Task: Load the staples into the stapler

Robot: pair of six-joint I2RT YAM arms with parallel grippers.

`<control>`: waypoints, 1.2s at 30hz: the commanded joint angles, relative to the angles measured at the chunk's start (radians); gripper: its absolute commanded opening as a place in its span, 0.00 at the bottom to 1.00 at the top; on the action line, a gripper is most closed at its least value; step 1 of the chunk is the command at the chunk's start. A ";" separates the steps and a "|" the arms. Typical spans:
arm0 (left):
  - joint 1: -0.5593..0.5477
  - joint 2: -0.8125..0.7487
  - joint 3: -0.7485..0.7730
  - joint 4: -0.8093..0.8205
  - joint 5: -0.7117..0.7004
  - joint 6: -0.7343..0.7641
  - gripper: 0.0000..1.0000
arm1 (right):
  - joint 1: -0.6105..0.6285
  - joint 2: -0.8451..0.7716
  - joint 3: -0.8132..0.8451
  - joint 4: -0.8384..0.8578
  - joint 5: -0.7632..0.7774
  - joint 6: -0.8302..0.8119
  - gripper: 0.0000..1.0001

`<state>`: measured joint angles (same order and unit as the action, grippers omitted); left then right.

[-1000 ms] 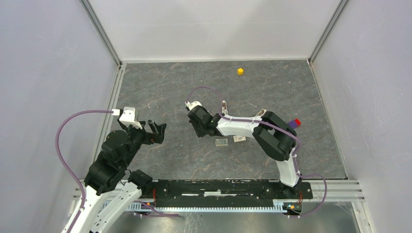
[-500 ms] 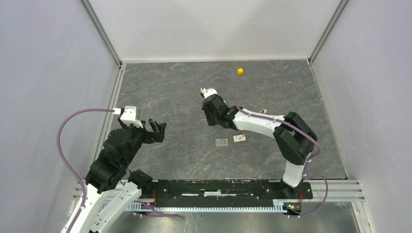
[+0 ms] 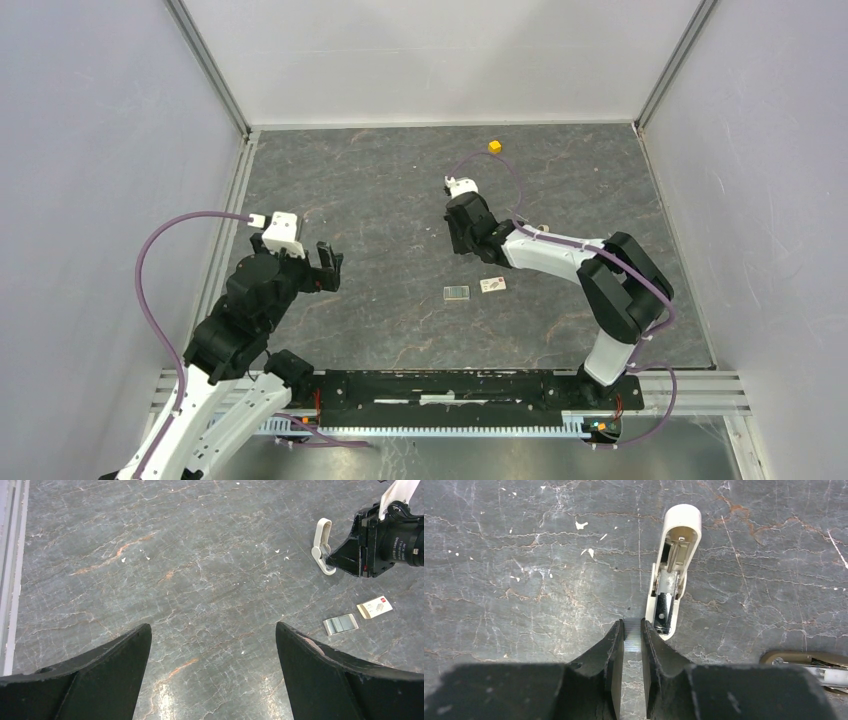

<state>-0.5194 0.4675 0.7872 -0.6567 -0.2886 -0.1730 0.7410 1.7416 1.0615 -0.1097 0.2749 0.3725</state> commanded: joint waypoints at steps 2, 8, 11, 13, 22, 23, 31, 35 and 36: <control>-0.005 0.012 0.009 0.019 -0.025 0.040 1.00 | -0.016 -0.031 -0.014 0.073 0.035 0.001 0.23; -0.004 0.031 0.009 0.023 -0.023 0.041 1.00 | -0.037 -0.040 -0.039 0.102 0.048 0.019 0.23; -0.005 0.031 0.009 0.024 -0.021 0.043 1.00 | -0.045 -0.033 -0.043 0.102 0.051 0.027 0.23; -0.005 0.029 0.009 0.024 -0.021 0.043 1.00 | -0.048 -0.033 -0.047 0.102 0.054 0.036 0.23; -0.004 0.026 0.009 0.025 -0.017 0.043 1.00 | -0.053 -0.033 -0.064 0.145 0.077 0.062 0.23; -0.004 0.026 0.007 0.025 -0.018 0.043 1.00 | -0.052 -0.033 -0.066 0.147 0.080 0.065 0.23; -0.004 0.023 0.006 0.028 -0.014 0.043 1.00 | -0.058 -0.016 -0.073 0.163 0.079 0.096 0.22; -0.004 0.021 0.006 0.029 -0.012 0.044 1.00 | -0.059 -0.014 -0.084 0.171 0.088 0.102 0.22; -0.004 0.022 0.005 0.029 -0.010 0.044 1.00 | -0.060 -0.013 -0.084 0.173 0.089 0.102 0.22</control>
<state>-0.5194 0.4965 0.7872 -0.6563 -0.2905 -0.1696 0.6880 1.7382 0.9894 0.0219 0.3290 0.4541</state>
